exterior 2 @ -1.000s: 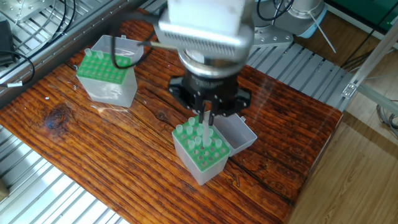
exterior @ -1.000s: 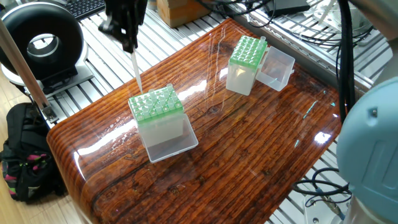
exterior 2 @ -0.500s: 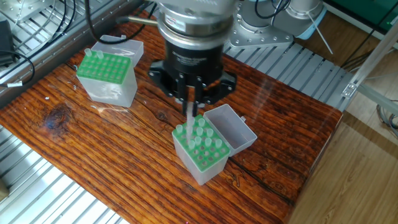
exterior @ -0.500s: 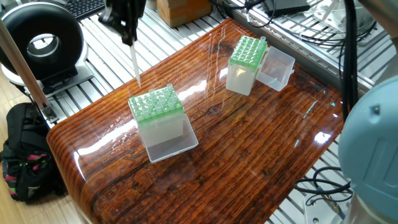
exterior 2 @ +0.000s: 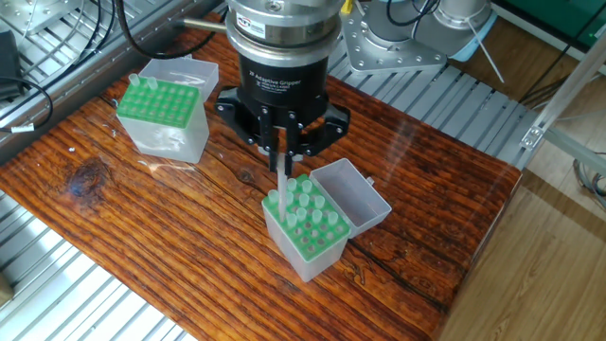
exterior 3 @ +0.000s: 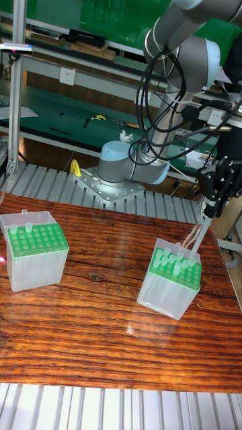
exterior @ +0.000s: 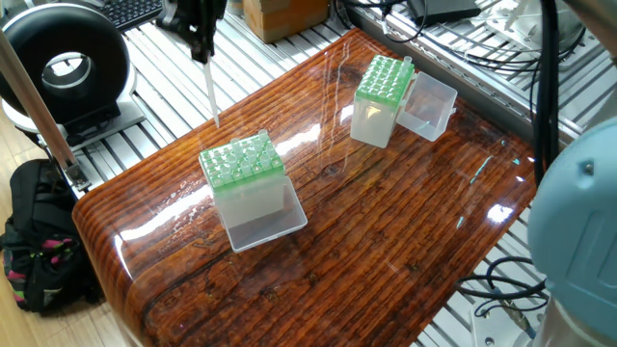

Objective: Transfer all large pipette tips from one holder to another

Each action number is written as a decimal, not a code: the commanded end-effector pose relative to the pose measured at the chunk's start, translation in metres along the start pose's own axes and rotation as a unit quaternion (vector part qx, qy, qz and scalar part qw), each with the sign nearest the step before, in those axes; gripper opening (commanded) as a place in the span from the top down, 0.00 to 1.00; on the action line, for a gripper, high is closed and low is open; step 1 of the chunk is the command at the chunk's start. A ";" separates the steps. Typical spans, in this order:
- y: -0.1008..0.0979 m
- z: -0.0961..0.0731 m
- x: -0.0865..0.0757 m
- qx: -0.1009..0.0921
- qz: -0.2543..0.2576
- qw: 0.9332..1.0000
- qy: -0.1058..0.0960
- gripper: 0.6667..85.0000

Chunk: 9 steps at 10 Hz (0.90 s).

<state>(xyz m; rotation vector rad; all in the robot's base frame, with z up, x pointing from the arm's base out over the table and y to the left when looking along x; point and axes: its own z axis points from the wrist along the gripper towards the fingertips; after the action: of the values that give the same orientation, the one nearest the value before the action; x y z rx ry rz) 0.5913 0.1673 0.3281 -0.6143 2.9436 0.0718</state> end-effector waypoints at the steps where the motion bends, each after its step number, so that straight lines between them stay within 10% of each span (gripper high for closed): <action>1: 0.000 -0.001 -0.004 -0.004 0.051 0.999 -0.009 0.93; 5: -0.069 -0.019 0.017 -0.020 0.010 1.000 0.003 0.94; 9: -0.146 -0.002 0.087 -0.001 -0.047 0.999 -0.004 0.93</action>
<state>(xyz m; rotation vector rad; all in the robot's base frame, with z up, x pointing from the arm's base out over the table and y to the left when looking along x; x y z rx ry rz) 0.5898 0.0539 0.3281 -0.6534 2.9394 0.0755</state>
